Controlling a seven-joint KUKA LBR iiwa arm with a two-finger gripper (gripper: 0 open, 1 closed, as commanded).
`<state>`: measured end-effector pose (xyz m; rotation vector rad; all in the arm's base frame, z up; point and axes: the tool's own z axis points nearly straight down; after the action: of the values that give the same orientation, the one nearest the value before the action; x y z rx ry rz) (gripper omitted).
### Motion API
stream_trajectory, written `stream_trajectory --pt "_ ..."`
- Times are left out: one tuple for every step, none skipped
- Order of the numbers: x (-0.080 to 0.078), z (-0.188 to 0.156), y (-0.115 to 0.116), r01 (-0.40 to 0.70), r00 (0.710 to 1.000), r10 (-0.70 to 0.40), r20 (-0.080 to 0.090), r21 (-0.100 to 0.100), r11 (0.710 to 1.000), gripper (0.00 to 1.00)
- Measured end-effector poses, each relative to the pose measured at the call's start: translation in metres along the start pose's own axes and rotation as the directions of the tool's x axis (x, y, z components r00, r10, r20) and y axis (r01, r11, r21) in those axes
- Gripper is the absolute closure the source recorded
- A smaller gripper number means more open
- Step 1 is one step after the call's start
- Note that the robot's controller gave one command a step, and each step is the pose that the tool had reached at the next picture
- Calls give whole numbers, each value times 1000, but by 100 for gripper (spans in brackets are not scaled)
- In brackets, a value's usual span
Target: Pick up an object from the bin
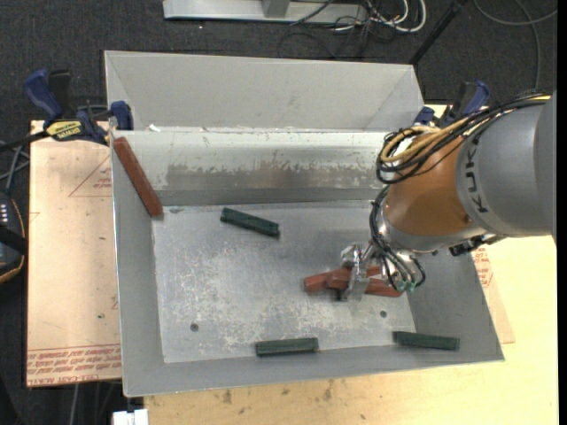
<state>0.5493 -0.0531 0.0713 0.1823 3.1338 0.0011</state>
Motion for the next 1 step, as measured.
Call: stream_trajectory --pt "1 -6 0 0 1000 0 -5 0 1000 100"
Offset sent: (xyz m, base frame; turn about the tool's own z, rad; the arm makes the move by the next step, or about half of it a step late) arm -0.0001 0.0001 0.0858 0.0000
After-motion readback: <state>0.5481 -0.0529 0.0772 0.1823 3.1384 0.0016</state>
